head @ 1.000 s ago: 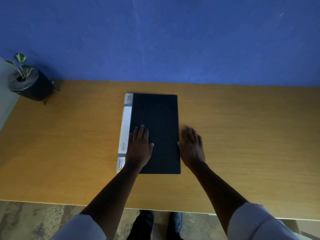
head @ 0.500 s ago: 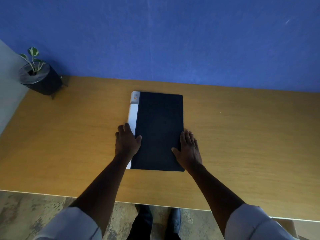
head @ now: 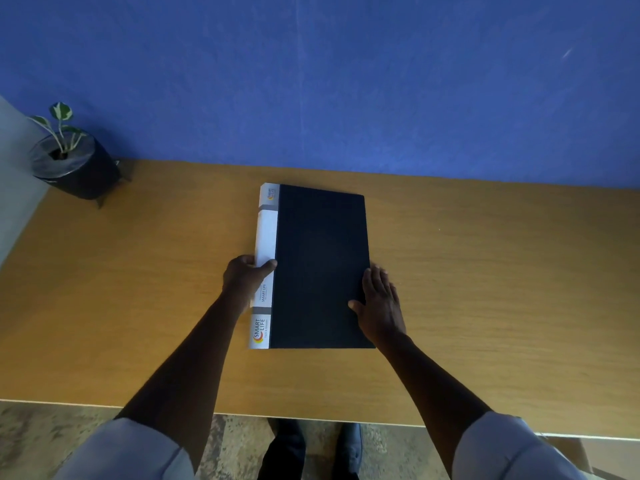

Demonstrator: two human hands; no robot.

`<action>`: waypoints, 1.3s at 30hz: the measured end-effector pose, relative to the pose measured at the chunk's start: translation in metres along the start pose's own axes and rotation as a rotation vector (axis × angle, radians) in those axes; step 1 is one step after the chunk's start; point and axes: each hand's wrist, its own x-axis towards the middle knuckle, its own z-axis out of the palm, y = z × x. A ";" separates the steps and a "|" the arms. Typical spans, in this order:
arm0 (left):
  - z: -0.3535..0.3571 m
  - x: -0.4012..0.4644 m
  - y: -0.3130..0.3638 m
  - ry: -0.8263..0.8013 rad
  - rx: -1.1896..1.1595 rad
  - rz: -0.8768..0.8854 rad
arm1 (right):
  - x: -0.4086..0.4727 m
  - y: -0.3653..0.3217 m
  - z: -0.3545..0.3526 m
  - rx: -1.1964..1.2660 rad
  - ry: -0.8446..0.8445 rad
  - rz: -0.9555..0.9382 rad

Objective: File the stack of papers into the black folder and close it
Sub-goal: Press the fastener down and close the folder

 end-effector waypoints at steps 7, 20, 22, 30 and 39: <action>-0.002 -0.007 -0.006 -0.089 -0.254 0.019 | -0.001 -0.013 -0.014 0.062 0.088 0.022; -0.076 0.005 -0.036 -0.157 -0.393 0.010 | 0.024 -0.078 -0.019 0.691 0.135 0.113; -0.092 0.012 -0.041 -0.128 -0.372 0.017 | 0.029 -0.095 -0.016 0.730 0.127 0.091; -0.145 0.049 -0.053 -0.034 -0.250 0.067 | 0.057 -0.156 0.002 0.745 0.087 0.035; -0.162 0.096 -0.042 -0.010 -0.004 0.198 | 0.085 -0.178 0.021 0.577 0.074 -0.007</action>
